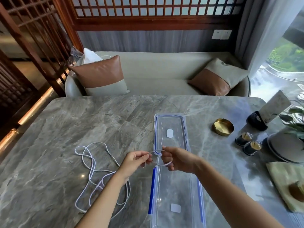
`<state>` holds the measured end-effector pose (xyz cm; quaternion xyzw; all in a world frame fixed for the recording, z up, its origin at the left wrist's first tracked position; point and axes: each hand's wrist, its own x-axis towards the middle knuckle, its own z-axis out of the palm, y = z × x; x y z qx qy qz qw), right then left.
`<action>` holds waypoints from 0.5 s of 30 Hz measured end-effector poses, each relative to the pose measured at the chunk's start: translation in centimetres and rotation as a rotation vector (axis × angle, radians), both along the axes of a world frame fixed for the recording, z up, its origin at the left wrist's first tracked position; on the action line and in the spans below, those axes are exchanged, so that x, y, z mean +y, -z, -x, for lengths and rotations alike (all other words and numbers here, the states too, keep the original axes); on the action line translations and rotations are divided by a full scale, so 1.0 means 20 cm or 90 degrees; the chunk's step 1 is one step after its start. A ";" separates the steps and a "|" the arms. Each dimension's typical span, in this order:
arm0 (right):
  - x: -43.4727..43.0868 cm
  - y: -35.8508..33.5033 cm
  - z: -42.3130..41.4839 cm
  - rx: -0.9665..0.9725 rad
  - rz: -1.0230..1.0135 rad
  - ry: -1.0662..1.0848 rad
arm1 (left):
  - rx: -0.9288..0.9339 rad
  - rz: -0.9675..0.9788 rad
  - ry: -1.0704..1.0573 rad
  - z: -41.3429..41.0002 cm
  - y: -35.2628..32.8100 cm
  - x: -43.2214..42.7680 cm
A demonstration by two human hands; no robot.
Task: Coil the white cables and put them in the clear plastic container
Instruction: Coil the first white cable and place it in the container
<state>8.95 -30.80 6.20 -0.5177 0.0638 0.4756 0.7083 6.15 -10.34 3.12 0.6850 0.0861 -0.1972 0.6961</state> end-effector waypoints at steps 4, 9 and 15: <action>0.01 0.01 0.00 0.083 -0.130 0.065 | 0.020 0.031 -0.057 0.04 0.00 -0.07; 0.02 0.04 0.01 0.126 -0.197 0.159 | 0.058 0.094 -0.083 0.07 0.00 -0.13; 0.02 0.05 0.03 0.002 -0.090 0.224 | 0.076 0.218 -0.136 0.08 0.00 -0.18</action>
